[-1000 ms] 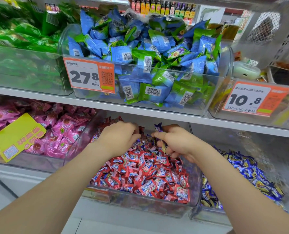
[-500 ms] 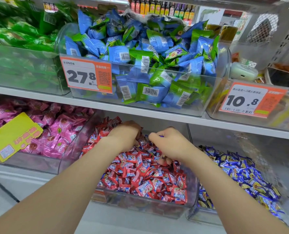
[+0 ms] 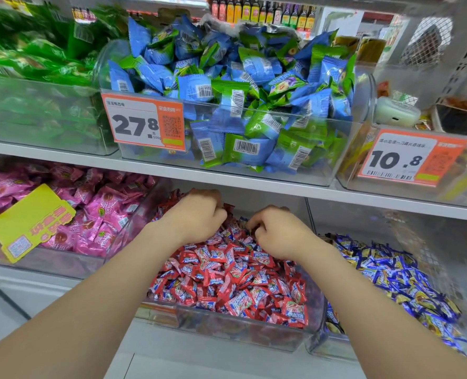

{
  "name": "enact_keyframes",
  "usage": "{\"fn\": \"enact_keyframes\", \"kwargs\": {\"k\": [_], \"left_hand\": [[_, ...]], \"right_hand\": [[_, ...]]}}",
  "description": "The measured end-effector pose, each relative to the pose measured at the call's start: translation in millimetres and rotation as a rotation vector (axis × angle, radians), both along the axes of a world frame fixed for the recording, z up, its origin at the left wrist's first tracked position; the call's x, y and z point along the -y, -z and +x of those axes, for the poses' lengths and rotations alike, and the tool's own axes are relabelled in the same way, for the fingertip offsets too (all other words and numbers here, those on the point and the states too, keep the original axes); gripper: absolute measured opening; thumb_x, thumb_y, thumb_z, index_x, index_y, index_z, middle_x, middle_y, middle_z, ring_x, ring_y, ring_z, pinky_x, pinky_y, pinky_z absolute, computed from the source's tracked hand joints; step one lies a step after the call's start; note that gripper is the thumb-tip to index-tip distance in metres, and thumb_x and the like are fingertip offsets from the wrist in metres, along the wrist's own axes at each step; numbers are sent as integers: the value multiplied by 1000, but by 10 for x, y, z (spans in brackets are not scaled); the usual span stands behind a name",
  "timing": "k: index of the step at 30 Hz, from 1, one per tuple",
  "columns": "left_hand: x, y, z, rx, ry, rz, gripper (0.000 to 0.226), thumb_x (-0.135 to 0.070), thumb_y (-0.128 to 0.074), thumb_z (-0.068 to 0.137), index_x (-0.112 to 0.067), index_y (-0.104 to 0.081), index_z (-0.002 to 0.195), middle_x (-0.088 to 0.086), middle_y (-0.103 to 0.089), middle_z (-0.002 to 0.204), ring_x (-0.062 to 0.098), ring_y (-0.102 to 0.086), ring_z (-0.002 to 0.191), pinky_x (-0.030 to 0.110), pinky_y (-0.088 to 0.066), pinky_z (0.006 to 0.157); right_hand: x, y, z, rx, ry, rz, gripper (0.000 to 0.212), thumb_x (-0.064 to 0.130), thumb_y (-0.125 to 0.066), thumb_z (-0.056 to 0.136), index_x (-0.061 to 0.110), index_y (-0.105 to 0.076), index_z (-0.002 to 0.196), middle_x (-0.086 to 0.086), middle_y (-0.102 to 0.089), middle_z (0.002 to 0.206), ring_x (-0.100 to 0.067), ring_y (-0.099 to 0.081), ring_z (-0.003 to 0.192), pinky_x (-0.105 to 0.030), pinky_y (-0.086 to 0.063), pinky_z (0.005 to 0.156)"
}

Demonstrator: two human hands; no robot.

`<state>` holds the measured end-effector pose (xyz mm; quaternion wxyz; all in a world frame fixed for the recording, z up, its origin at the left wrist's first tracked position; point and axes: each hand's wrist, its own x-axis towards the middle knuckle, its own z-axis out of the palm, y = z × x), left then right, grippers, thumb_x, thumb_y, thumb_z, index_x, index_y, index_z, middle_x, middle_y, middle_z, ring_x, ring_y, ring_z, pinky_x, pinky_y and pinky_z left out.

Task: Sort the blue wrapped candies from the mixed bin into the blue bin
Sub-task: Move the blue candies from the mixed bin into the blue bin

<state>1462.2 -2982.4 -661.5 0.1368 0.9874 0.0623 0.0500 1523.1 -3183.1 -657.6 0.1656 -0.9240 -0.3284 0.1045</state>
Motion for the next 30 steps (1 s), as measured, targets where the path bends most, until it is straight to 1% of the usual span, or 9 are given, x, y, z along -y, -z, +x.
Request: {"fn": "enact_keyframes", "kwargs": {"k": [3, 5, 8, 12, 15, 19, 22, 25, 30], "left_hand": [[0, 21, -20, 17, -35, -19, 19, -33, -47, 101, -15, -49, 93, 13, -62, 94, 34, -56, 88, 42, -48, 77], [18, 27, -16, 23, -40, -28, 26, -43, -48, 100, -19, -47, 90, 14, -65, 97, 34, -57, 90, 42, -50, 78], [65, 18, -8, 31, -26, 24, 46, -65, -60, 90, -23, -48, 78, 4, -64, 86, 28, -59, 87, 39, -53, 78], [125, 66, 58, -34, 61, 74, 19, -50, -67, 90, -32, -67, 98, -6, -68, 101, 24, -65, 100, 39, -57, 84], [149, 129, 96, -145, 127, 101, 27, -35, -66, 96, -37, -71, 123, -3, -69, 120, 25, -65, 111, 40, -56, 94], [143, 174, 152, -169, 129, 114, 8, -25, -71, 95, -32, -73, 99, -4, -70, 108, 23, -66, 101, 39, -57, 90], [154, 171, 140, -131, 121, 107, 15, -22, -71, 95, -30, -64, 86, -4, -66, 98, 22, -64, 93, 38, -57, 84], [126, 143, 94, -90, 106, 40, 6, -25, -65, 100, -20, -67, 97, 2, -68, 102, 24, -63, 95, 39, -54, 86], [14, 26, -57, 45, 49, -155, 9, -28, -62, 97, -20, -60, 93, 2, -67, 92, 21, -61, 85, 34, -45, 73]], "right_hand": [[-59, 81, -16, -89, -121, -139, 32, 33, -55, 108, 26, -67, 136, 3, -70, 109, -22, -64, 104, -29, -47, 88], [-66, 114, -2, -117, -133, -185, 30, 42, -59, 106, 22, -72, 125, 2, -69, 109, -23, -66, 108, -32, -48, 87], [-19, 79, 21, -147, -115, -161, 27, 47, -67, 100, 21, -74, 102, 7, -69, 98, -19, -65, 94, -34, -52, 81], [18, -8, 22, -65, -62, -83, 45, 54, -56, 104, 11, -65, 97, -11, -70, 94, -30, -65, 90, -39, -52, 78], [52, -19, 76, 63, 2, -75, 41, 48, -48, 107, 12, -50, 87, -10, -58, 83, -33, -57, 85, -39, -40, 68], [114, 24, 134, 38, 24, -86, 9, 26, -50, 101, 23, -54, 109, -7, -61, 100, -28, -58, 93, -36, -47, 75], [92, 23, 110, 5, 21, -139, 26, 16, -49, 95, 28, -69, 106, 2, -64, 92, -21, -62, 83, -30, -51, 72], [49, 113, 126, 70, 27, -249, 16, 32, -57, 97, 23, -70, 96, -1, -67, 95, -27, -66, 89, -39, -60, 81], [-66, 177, 98, 125, 47, -353, 37, 57, -68, 93, 24, -66, 108, -3, -62, 104, -28, -64, 97, -41, -58, 87]]}}
